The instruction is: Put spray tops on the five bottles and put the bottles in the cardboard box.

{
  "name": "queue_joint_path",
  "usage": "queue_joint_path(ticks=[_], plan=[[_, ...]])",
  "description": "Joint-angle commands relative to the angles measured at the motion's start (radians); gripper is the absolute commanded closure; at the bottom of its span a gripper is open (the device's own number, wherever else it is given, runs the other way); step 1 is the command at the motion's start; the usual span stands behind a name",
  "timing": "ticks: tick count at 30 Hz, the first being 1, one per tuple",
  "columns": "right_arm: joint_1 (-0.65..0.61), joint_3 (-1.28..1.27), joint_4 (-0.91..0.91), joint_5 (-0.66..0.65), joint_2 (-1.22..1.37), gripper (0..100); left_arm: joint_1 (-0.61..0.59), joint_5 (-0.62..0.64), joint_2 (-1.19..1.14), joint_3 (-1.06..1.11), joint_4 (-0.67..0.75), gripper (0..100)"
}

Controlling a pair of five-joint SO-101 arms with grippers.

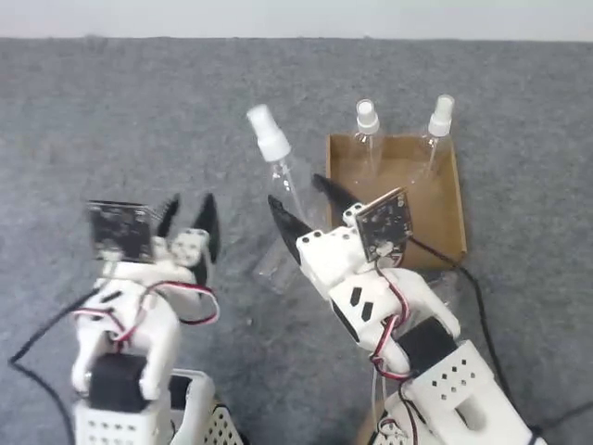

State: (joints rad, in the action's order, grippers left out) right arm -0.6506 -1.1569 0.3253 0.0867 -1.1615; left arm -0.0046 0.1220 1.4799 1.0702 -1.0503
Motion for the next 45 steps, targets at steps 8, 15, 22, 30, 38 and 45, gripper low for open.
queue_joint_path(ticks=[8, 15, 22, 30, 38, 45], plan=[[0.007, 0.235, 0.03, 0.037, 0.154, 99.2, 0.213, -0.021, 0.239, 0.236, 0.035, 70], [-0.108, 0.379, 0.226, 0.114, 0.245, 99.2, 0.222, -0.02, 0.25, 0.269, 0.074, 70], [-0.124, 0.376, 0.321, 0.118, 0.171, 99.2, 0.227, -0.025, 0.249, 0.317, 0.127, 70], [-0.124, 0.373, 0.366, 0.12, 0.058, 99.2, 0.253, -0.025, 0.253, 0.346, 0.147, 77], [-0.124, 0.311, 0.335, 0.12, 0.056, 99.2, 0.295, -0.031, 0.255, 0.387, 0.206, 79], [-0.124, 0.206, 0.159, 0.115, 0.056, 98.9, 0.301, -0.069, 0.255, 0.387, 0.204, 84]])
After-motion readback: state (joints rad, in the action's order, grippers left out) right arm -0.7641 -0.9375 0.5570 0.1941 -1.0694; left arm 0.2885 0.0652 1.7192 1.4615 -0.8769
